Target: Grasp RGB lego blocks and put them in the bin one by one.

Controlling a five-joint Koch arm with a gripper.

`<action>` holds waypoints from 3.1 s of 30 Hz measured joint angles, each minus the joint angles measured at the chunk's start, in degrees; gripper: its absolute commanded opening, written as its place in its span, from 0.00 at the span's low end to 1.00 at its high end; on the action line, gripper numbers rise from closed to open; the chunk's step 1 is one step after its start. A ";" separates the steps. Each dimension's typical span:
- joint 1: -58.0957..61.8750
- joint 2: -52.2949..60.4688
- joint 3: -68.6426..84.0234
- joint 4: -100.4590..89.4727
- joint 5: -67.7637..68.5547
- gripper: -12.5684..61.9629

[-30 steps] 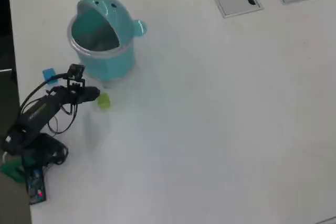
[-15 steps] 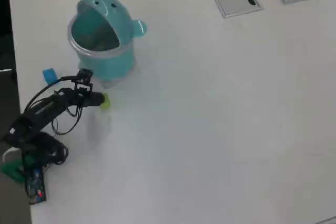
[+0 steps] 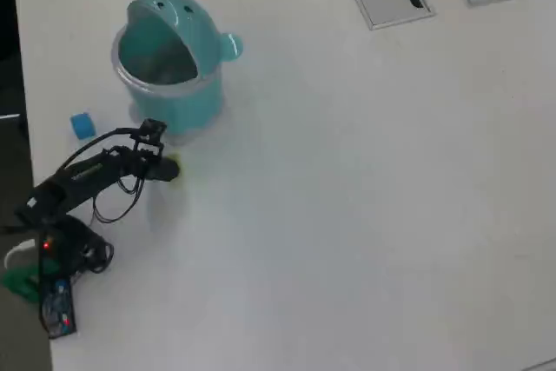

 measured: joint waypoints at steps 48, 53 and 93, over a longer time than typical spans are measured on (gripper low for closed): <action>-1.58 -1.32 -2.99 -3.96 2.20 0.51; -1.58 -5.10 -1.85 -5.98 2.11 0.51; -8.88 10.63 -7.82 -5.63 8.35 0.33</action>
